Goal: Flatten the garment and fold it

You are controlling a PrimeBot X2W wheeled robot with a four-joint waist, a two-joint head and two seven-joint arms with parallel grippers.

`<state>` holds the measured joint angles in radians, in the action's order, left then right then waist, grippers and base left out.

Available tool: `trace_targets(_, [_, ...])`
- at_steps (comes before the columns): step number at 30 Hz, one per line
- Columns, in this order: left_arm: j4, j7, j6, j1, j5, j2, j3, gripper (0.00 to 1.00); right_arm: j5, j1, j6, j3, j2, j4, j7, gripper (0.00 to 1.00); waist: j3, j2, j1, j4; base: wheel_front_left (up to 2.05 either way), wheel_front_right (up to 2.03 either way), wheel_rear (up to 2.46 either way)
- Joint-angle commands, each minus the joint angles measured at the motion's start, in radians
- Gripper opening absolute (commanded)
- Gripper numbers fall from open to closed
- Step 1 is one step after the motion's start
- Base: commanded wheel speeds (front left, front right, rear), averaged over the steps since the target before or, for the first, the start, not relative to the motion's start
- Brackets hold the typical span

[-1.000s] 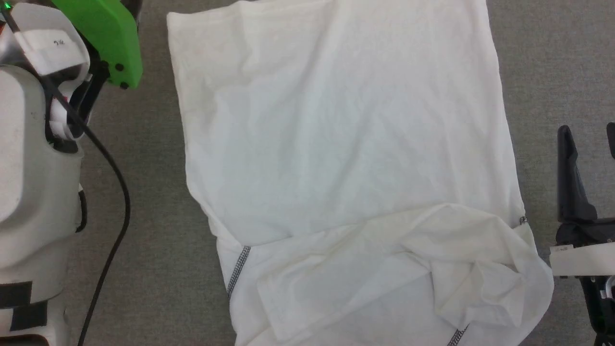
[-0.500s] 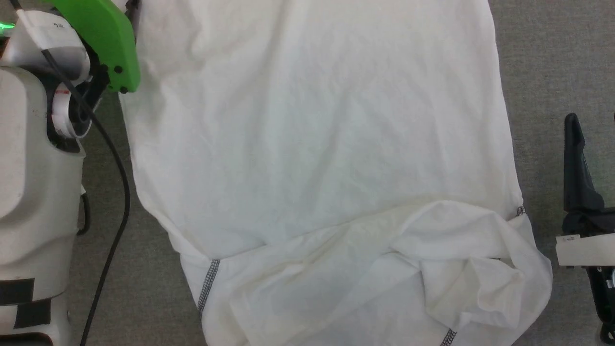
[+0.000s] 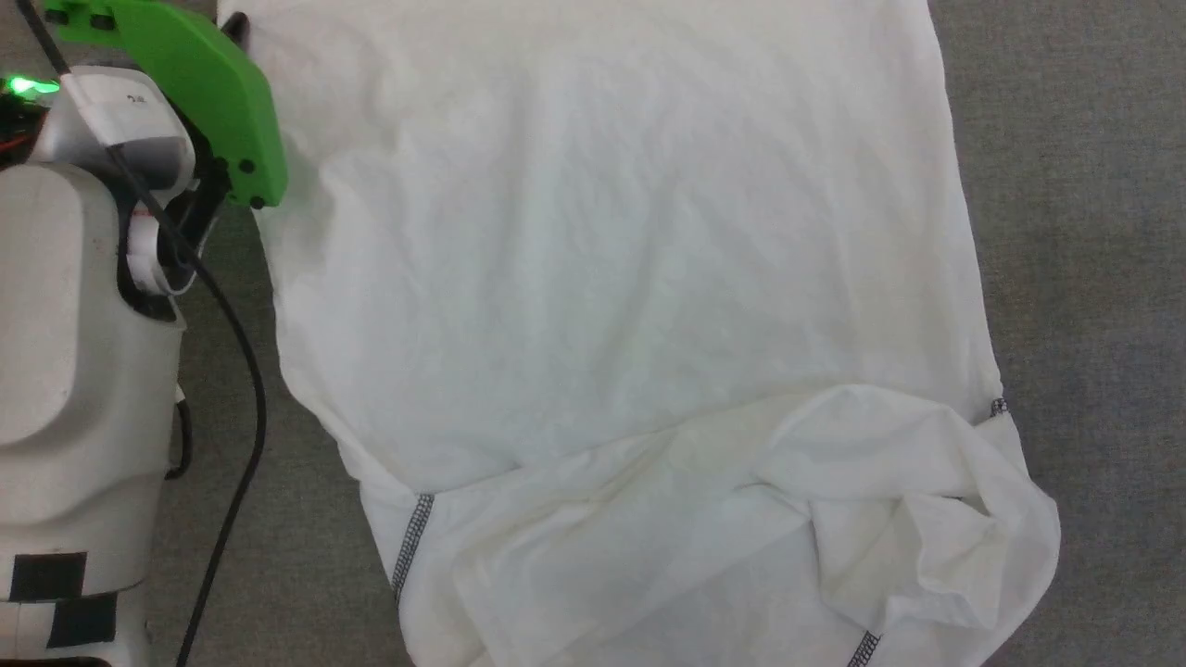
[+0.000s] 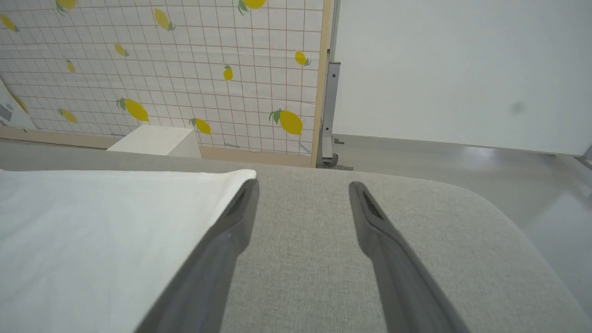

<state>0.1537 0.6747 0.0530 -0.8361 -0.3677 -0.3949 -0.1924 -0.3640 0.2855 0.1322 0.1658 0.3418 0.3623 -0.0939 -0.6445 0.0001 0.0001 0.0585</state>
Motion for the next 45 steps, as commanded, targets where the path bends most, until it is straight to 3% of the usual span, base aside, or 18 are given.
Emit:
trace_targets(1, [0.008, -0.011, -0.006, 0.015, -0.016, 0.01, -0.006, 0.0, -0.03, 0.07, -0.002, -0.002, 0.039, 0.007, -0.041, 1.0, 0.015, -0.0001, -0.0001, -0.016, 0.0, 0.0, 0.0])
trace_targets(5, [0.008, -0.039, -0.029, 0.011, -0.024, 0.028, -0.026, 0.0, -0.11, 0.254, -0.002, -0.037, 0.121, -0.039, -0.228, 1.0, 0.016, -0.0001, -0.0001, -0.032, 0.0, 0.0, 0.0])
trace_targets(8, [0.004, -0.061, -0.039, -0.003, -0.03, 0.05, -0.041, 0.0, -0.151, 0.398, -0.002, -0.082, 0.144, -0.132, -0.403, 1.0, 0.005, -0.0001, -0.0001, -0.054, 0.0, 0.0, 0.0])
trace_targets(14, [0.004, -0.089, -0.053, -0.035, -0.029, 0.094, -0.082, 0.0, -0.11, 0.638, -0.002, -0.1, 0.091, -0.337, -0.638, 1.0, -0.03, -0.0001, -0.0001, -0.11, 0.0, 0.0, 0.0])
trace_targets(23, [0.021, -0.121, -0.07, -0.072, -0.025, 0.147, -0.134, 0.0, 0.006, 0.758, -0.002, -0.119, 0.029, -0.518, -0.766, 1.0, -0.088, -0.0001, -0.0001, -0.189, 0.0, 0.0, 0.0])
trace_targets(33, [0.06, -0.154, -0.085, -0.109, -0.025, 0.194, -0.177, 0.0, 0.097, 0.785, -0.002, -0.087, 0.006, -0.604, -0.782, 0.98, -0.126, -0.0001, -0.0001, -0.253, 0.0, 0.0, 0.0])
trace_targets(35, [0.069, -0.161, -0.086, -0.113, -0.026, 0.199, -0.181, 0.0, 0.115, 0.789, -0.002, -0.071, 0.0, -0.614, -0.782, 0.43, -0.127, -0.0001, -0.0001, -0.26, 0.0, 0.0, 0.0])
trace_targets(36, [0.073, -0.165, -0.086, -0.114, -0.027, 0.201, -0.181, 0.0, 0.122, 0.79, -0.002, -0.065, -0.002, -0.618, -0.781, 0.26, -0.127, -0.0001, -0.0001, -0.262, 0.0, 0.0, 0.0])
trace_targets(37, [0.077, -0.169, -0.086, -0.115, -0.027, 0.202, -0.182, 0.0, 0.132, 0.791, -0.002, -0.056, -0.005, -0.622, -0.777, 0.0, -0.127, -0.0001, -0.0001, -0.263, 0.0, 0.0, 0.0])
trace_targets(45, [0.099, -0.219, -0.072, -0.122, -0.03, 0.189, -0.159, 0.0, 0.153, 0.801, -0.002, -0.018, -0.027, -0.627, -0.731, 0.0, -0.093, -0.0001, -0.0001, -0.237, 0.0, 0.0, 0.0])
